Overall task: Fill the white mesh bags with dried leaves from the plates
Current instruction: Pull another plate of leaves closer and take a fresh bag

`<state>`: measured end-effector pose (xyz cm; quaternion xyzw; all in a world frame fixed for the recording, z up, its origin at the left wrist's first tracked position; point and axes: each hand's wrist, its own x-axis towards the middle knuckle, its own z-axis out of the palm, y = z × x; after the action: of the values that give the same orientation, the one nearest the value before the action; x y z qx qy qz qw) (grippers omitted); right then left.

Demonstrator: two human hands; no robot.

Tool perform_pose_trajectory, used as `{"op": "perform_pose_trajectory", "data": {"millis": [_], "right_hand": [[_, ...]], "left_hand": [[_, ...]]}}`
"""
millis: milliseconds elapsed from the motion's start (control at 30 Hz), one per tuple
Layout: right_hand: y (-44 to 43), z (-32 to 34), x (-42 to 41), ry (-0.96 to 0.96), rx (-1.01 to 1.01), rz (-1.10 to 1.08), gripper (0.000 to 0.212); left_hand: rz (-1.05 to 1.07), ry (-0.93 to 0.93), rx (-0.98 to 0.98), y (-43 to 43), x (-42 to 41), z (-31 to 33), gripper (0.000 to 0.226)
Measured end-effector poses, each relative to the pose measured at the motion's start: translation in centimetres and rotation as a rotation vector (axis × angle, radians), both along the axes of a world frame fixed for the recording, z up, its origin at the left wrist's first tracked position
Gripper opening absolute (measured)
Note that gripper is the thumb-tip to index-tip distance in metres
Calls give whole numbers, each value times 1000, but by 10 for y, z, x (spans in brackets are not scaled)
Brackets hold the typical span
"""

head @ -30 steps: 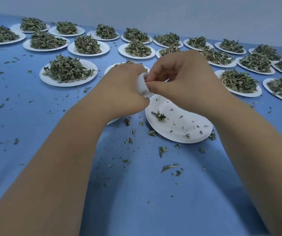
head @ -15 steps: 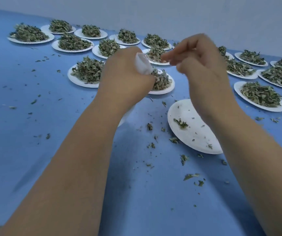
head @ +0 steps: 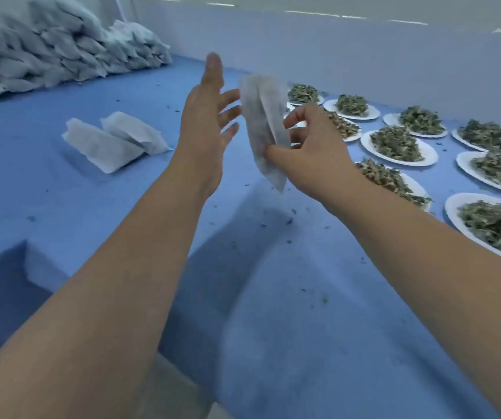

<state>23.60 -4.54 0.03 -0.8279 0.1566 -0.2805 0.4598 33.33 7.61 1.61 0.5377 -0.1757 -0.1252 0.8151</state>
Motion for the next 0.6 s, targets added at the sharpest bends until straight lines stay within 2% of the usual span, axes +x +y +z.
{"op": "perform_pose_trajectory", "data": {"millis": [100,200,300,400,500,600], "right_hand": [[7,-2,73,-58,-117,-64,42],[19,-9,150,-52,-252,-33,36],[34,-19,216,-11,-442,-12,29],[46,-28,262,135,-541,37,31],[49,-31,273,284,-489,129,35],[44,-19,258,232,-439,164,36]], "left_hand": [[392,111,-8,25,34,-23,18],[622,85,11,29,44,-36,14],[659,-41,134,26,45,-45,9],[678,-79,219,22,50,-52,11],[686,-145,290,19,50,-48,14],[669,-190,331,16,49,-46,16]]}}
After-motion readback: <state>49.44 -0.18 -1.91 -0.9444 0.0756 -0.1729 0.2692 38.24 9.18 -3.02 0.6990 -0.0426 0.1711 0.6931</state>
